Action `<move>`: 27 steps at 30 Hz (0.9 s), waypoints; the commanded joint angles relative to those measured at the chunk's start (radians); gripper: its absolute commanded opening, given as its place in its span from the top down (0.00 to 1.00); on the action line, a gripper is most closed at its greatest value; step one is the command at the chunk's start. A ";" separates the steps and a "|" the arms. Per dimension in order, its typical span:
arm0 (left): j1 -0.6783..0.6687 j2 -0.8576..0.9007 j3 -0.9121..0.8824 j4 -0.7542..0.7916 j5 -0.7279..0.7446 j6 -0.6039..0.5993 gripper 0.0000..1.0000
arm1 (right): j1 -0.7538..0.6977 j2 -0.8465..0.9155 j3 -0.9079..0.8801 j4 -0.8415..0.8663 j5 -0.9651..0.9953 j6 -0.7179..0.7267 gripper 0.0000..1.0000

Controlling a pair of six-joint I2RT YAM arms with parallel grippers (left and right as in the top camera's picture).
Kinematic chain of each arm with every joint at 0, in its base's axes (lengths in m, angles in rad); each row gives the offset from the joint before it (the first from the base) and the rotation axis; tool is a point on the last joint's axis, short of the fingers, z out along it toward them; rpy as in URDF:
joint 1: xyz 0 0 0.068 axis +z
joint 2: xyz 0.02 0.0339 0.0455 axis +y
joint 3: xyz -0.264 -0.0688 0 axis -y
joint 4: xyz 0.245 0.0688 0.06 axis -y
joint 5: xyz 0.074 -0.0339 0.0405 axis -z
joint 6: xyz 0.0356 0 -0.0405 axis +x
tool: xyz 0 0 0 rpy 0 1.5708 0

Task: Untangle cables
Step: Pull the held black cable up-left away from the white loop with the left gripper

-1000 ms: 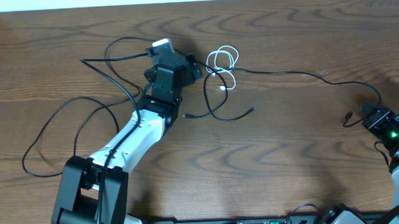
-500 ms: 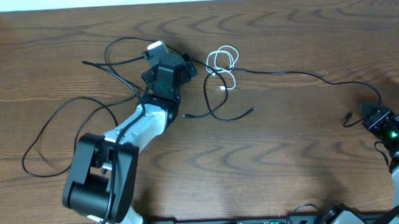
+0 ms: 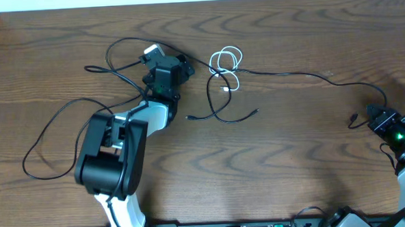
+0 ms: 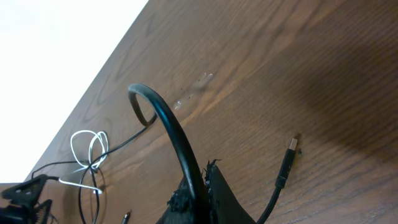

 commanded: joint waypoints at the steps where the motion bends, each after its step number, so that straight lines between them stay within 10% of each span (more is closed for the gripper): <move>1: 0.001 0.046 0.042 0.014 0.005 -0.017 0.01 | 0.010 -0.012 0.004 0.000 -0.006 -0.020 0.99; 27: 0.001 0.289 0.265 0.051 0.045 -0.055 0.01 | 0.011 -0.012 0.004 -0.001 0.002 -0.021 0.99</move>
